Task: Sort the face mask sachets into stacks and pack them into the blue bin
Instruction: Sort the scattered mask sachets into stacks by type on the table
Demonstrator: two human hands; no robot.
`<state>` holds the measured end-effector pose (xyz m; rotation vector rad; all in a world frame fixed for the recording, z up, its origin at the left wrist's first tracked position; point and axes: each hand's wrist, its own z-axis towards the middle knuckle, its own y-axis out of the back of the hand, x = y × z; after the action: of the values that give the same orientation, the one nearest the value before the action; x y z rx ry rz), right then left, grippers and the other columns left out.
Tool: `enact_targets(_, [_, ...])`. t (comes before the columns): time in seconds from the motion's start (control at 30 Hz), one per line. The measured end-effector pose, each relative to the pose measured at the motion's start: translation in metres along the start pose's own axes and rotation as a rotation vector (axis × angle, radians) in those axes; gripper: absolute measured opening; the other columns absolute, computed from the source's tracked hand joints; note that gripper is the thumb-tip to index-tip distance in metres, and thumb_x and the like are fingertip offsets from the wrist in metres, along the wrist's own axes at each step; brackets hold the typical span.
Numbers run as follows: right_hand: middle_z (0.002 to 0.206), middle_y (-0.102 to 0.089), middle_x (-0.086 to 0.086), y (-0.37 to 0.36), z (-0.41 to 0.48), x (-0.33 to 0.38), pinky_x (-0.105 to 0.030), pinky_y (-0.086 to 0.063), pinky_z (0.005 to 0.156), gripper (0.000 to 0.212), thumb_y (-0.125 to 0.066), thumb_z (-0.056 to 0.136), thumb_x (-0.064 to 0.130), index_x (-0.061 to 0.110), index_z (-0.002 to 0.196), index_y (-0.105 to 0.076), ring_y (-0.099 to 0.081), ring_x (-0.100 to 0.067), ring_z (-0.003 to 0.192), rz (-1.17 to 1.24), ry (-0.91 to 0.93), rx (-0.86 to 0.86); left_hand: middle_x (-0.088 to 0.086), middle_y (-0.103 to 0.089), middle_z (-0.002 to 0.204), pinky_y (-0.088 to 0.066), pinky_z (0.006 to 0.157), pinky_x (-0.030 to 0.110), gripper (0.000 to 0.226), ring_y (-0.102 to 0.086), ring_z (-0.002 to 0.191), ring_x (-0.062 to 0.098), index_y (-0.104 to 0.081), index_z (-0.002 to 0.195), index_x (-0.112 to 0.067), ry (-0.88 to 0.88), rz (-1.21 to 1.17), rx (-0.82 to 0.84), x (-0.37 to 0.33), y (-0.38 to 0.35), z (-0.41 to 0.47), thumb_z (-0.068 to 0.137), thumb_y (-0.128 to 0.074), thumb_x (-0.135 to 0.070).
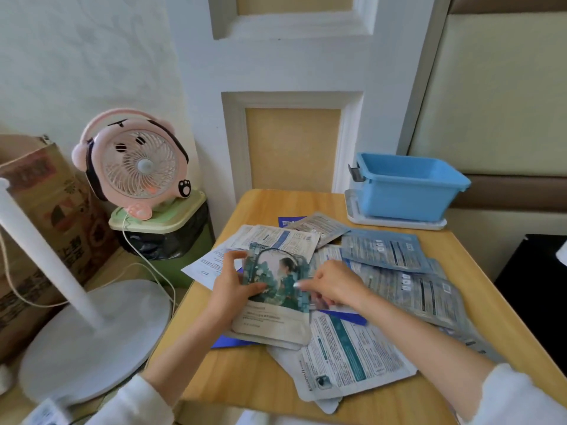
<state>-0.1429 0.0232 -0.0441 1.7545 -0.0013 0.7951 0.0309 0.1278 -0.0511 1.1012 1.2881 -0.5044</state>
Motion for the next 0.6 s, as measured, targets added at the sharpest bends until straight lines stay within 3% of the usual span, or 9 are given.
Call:
enact_targets(0.03, [0.058,-0.06,0.006,0.005,0.006,-0.001,-0.022,-0.047,0.057,0.033,-0.061,0.087,0.042,0.018,0.066,-0.06,-0.051,-0.004,0.047,0.019,0.026,-0.125,0.01,-0.068,0.096,-0.055,0.08,0.046,0.051,-0.068,0.082,0.025,-0.039,0.115,-0.026,-0.021,0.005,-0.022,0.003,0.006,-0.004,0.079,-0.074,-0.013])
enact_targets(0.1, [0.096,-0.069,0.004,0.014,0.019,-0.006,-0.03,-0.054,0.08,0.01,-0.059,0.09,0.017,0.022,0.096,-0.066,-0.062,-0.009,0.083,0.022,0.134,-0.321,0.007,-0.061,0.109,-0.051,0.084,0.04,0.05,-0.062,0.092,0.022,-0.041,0.12,-0.024,-0.021,0.19,-0.067,0.01,0.018,-0.011,0.081,-0.072,-0.02])
enact_targets(0.13, [0.117,-0.064,0.003,0.016,0.027,-0.007,-0.032,-0.049,0.093,0.033,-0.055,0.088,0.004,0.025,0.112,-0.063,-0.059,-0.012,0.104,0.007,0.204,-0.298,0.008,-0.053,0.121,-0.046,0.089,0.036,0.056,-0.054,0.104,0.024,-0.04,0.127,-0.022,-0.037,0.422,-0.117,0.013,0.022,-0.014,0.081,-0.072,-0.026])
enact_targets(0.2, [0.148,-0.038,0.006,0.016,0.044,-0.01,-0.034,-0.028,0.111,0.063,-0.053,0.084,-0.006,0.031,0.135,-0.048,-0.033,-0.013,0.136,-0.001,0.301,-0.086,0.013,-0.029,0.146,-0.03,0.107,0.038,0.075,-0.031,0.13,0.028,-0.033,0.141,-0.019,-0.244,0.785,-0.253,0.023,0.022,-0.014,0.079,-0.07,-0.04])
enact_targets(0.27, [0.157,-0.018,0.01,0.014,0.059,-0.009,-0.038,-0.014,0.116,0.071,-0.066,0.084,0.012,0.035,0.144,-0.034,-0.013,-0.012,0.144,-0.039,0.341,0.083,0.009,-0.015,0.157,-0.017,0.115,0.047,0.074,-0.013,0.142,0.025,-0.029,0.146,-0.02,-0.542,0.803,-0.173,0.034,0.011,-0.01,0.085,-0.055,-0.054])
enact_targets(0.33, [0.157,-0.019,0.009,0.008,0.073,-0.01,-0.041,-0.015,0.117,0.074,-0.07,0.081,0.035,0.038,0.144,-0.031,-0.016,-0.015,0.144,-0.062,0.32,0.168,0.002,-0.017,0.158,-0.01,0.114,0.052,0.064,-0.002,0.145,0.017,-0.026,0.148,-0.028,-0.724,0.955,-0.011,0.05,-0.003,-0.005,0.094,-0.023,-0.062])
enact_targets(0.43, [0.146,-0.043,0.007,0.003,0.081,-0.014,-0.039,-0.034,0.109,0.056,-0.062,0.087,0.04,0.037,0.139,-0.042,-0.04,-0.02,0.132,-0.113,0.306,0.093,0.001,-0.028,0.154,-0.007,0.108,0.046,0.057,-0.009,0.143,0.019,-0.025,0.147,-0.033,-0.738,1.166,0.041,0.068,-0.009,-0.002,0.098,-0.014,-0.059])
enact_targets(0.53, [0.106,-0.07,-0.005,0.005,0.081,-0.015,-0.031,-0.049,0.077,0.031,-0.047,0.097,0.025,0.021,0.123,-0.061,-0.062,-0.017,0.086,-0.219,0.391,-0.084,0.0,-0.032,0.152,-0.011,0.106,0.046,0.058,-0.018,0.141,0.02,-0.029,0.146,-0.035,-0.695,1.224,0.027,0.066,-0.01,-0.003,0.097,-0.013,-0.061])
enact_targets(0.6, [0.075,-0.065,-0.007,0.015,0.08,-0.007,-0.023,-0.042,0.058,0.024,-0.046,0.097,0.018,0.005,0.099,-0.066,-0.051,-0.011,0.059,0.033,0.388,-0.268,-0.006,-0.018,0.156,-0.003,0.112,0.043,0.065,-0.009,0.145,0.018,-0.024,0.146,-0.04,-0.676,1.138,0.045,0.06,-0.009,-0.004,0.091,-0.006,-0.068])
